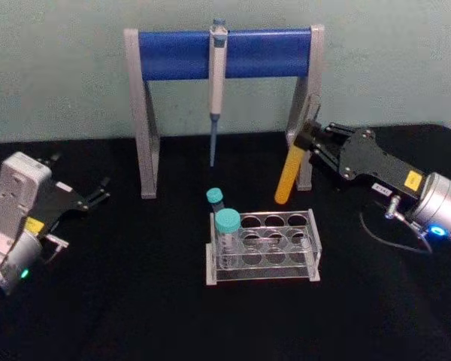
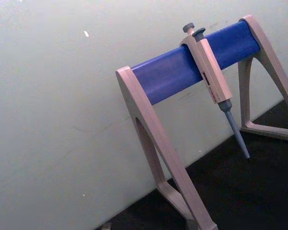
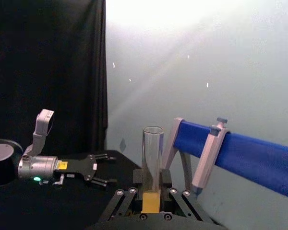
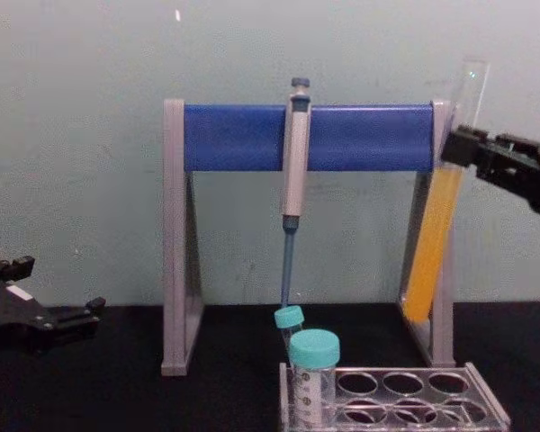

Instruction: Pick up the test tube from the test tube rack, shake it, then place it back into the test tube rack.

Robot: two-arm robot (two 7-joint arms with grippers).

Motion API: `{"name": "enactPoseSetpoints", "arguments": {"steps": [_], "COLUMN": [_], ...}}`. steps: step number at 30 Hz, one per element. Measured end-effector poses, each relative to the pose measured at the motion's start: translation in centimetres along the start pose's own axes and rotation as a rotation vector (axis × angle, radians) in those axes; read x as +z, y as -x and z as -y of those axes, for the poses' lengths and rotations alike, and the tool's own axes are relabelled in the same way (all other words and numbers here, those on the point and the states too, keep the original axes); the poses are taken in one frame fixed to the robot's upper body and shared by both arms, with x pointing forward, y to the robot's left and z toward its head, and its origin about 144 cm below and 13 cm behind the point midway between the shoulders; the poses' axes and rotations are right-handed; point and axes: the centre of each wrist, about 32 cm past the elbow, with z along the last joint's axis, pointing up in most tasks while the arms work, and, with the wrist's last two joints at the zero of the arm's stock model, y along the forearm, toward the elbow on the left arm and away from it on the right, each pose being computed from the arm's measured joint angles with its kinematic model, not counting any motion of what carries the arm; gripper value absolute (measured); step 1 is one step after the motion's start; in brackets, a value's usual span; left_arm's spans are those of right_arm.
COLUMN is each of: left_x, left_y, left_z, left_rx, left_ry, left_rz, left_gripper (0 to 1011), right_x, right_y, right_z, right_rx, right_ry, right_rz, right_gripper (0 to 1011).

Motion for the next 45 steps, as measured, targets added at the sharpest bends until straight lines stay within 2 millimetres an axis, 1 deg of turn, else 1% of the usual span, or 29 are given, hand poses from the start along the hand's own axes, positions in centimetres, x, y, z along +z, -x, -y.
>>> {"name": "enactPoseSetpoints", "arguments": {"steps": [23,45], "left_x": [0.0,0.0], "left_y": [0.0,0.0], "left_z": [0.0,0.0], "left_rx": [0.000,0.000], "left_ry": [0.000,0.000], "left_rz": [0.000,0.000], "left_gripper": [1001,1002], "right_x": [-2.6,-4.2], "right_y": [0.3,0.1], "right_z": [-1.0,-1.2], "right_rx": [-0.027,-0.034], "right_ry": [0.070,0.150], "right_rz": [-0.016,-0.019], "right_gripper": [220,220]}}
